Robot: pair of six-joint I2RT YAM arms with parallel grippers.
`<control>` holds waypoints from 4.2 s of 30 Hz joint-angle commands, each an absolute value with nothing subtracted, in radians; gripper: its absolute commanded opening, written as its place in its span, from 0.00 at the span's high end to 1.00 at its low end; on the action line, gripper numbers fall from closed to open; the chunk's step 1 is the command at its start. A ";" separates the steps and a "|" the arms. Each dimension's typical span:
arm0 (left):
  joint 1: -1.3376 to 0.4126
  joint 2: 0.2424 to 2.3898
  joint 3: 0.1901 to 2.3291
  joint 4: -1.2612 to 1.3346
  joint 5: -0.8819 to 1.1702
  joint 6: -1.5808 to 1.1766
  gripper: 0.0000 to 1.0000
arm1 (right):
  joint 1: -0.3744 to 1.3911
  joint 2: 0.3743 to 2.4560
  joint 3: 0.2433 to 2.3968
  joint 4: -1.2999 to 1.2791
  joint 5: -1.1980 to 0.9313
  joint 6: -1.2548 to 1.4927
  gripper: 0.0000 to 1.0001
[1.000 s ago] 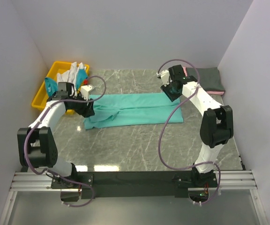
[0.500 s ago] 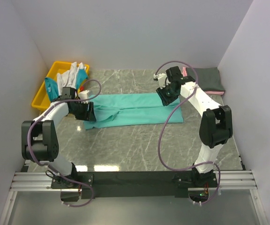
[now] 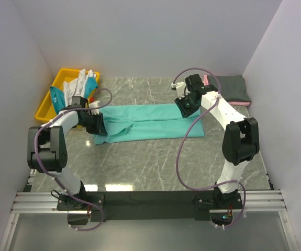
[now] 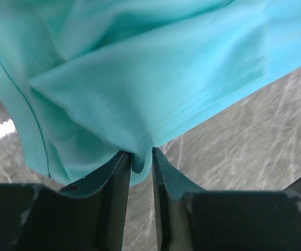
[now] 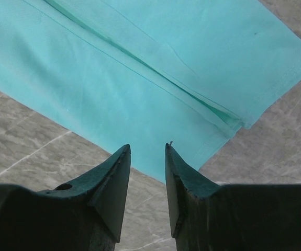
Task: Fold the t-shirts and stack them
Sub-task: Fold the tshirt
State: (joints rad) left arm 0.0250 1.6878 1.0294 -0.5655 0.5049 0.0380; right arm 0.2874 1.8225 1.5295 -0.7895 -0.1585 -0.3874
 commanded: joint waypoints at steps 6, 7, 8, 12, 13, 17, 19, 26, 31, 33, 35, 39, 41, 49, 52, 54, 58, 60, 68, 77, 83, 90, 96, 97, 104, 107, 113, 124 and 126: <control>0.028 1.677 1.186 -0.509 0.592 0.008 0.99 | 0.276 1.807 1.539 -0.779 -0.140 -0.403 0.62; 0.029 1.704 1.202 -0.509 0.589 0.006 0.99 | 0.276 1.815 1.546 -0.782 -0.138 -0.405 0.62; 0.032 1.718 1.233 -0.505 0.600 0.008 0.99 | 0.278 1.818 1.551 -0.784 -0.138 -0.406 0.62; 0.051 1.802 1.313 -0.479 0.641 -0.046 0.99 | 0.275 1.835 1.569 -0.790 -0.135 -0.413 0.62; 0.054 1.816 1.330 -0.474 0.646 -0.054 0.99 | 0.272 1.836 1.569 -0.790 -0.133 -0.413 0.62; 0.058 1.879 1.417 -0.431 0.670 -0.069 0.99 | 0.270 1.844 1.565 -0.784 -0.127 -0.414 0.62; 0.060 1.919 1.443 -0.417 0.670 -0.071 0.94 | 0.268 1.850 1.563 -0.781 -0.123 -0.414 0.62; 0.072 1.967 1.516 -0.393 0.646 -0.077 0.68 | 0.259 1.861 1.583 -0.784 -0.124 -0.403 0.62; 0.069 1.852 1.436 -0.362 0.623 -0.052 0.56 | 0.253 1.896 1.609 -0.755 -0.120 -0.391 0.63; 0.054 1.792 1.356 -0.348 0.583 -0.052 0.54 | 0.249 1.946 1.664 -0.764 -0.124 -0.382 0.64; 0.035 1.760 1.326 -0.339 0.557 -0.048 0.54 | 0.250 1.980 1.699 -0.767 -0.129 -0.373 0.65; 0.008 1.691 1.252 -0.287 0.567 -0.064 0.56 | 0.250 2.039 1.773 -0.778 -0.159 -0.350 0.67; -0.037 1.701 1.249 -0.288 0.571 -0.080 0.58 | 0.250 2.046 1.789 -0.779 -0.178 -0.344 0.68; -0.035 1.787 1.317 -0.187 0.477 -0.192 0.55 | 0.249 2.060 1.770 -0.769 -0.170 -0.334 0.70; -0.011 1.833 1.377 -0.201 0.404 -0.193 0.55 | 0.249 2.057 1.769 -0.773 -0.167 -0.336 0.70; -0.002 1.864 1.400 -0.221 0.373 -0.190 0.55 | 0.250 2.049 1.767 -0.775 -0.161 -0.341 0.70; 0.037 1.879 1.408 -0.245 0.325 -0.176 0.53 | 0.250 2.037 1.747 -0.773 -0.158 -0.347 0.71; 0.052 1.870 1.402 -0.239 0.356 -0.163 0.53 | 0.249 2.034 1.734 -0.769 -0.150 -0.351 0.71; -0.049 1.821 1.325 -0.238 0.709 -0.086 0.73 | 0.245 2.089 1.766 -0.744 -0.135 -0.350 0.76; -0.130 2.078 1.446 -0.261 0.598 -0.187 0.75 | 0.241 2.219 1.853 -0.776 -0.087 -0.365 0.79; -0.141 2.151 1.551 -0.319 0.594 -0.134 0.72 | 0.244 2.241 1.823 -0.836 -0.066 -0.376 0.82; -0.130 2.007 1.583 -0.351 0.592 -0.038 0.48 | 0.244 2.152 1.683 -0.859 -0.081 -0.374 0.84; -0.036 1.832 1.514 -0.298 0.598 -0.086 0.38 | 0.252 2.022 1.481 -0.867 -0.113 -0.388 0.86; -0.031 1.812 1.500 -0.316 0.585 -0.078 0.39 | 0.256 2.005 1.458 -0.873 -0.126 -0.396 0.86; -0.064 1.749 1.373 -0.509 0.495 -0.038 0.36 | 0.316 1.816 1.316 -1.046 -0.429 -0.535 0.88; -0.098 1.743 1.272 -0.477 0.433 -0.086 0.33 | 0.230 1.799 1.392 -1.055 -0.469 -0.494 0.88; -0.163 1.782 1.193 -0.410 0.234 -0.155 0.51 | 0.163 1.833 1.477 -0.959 -0.332 -0.422 0.88; -0.167 2.138 1.534 -0.486 0.153 -0.057 0.67 | 0.284 2.008 1.405 -0.928 -0.259 -0.371 0.93; -0.167 2.195 1.652 -0.502 0.167 -0.026 0.66 | 0.323 2.005 1.388 -0.966 -0.325 -0.412 0.93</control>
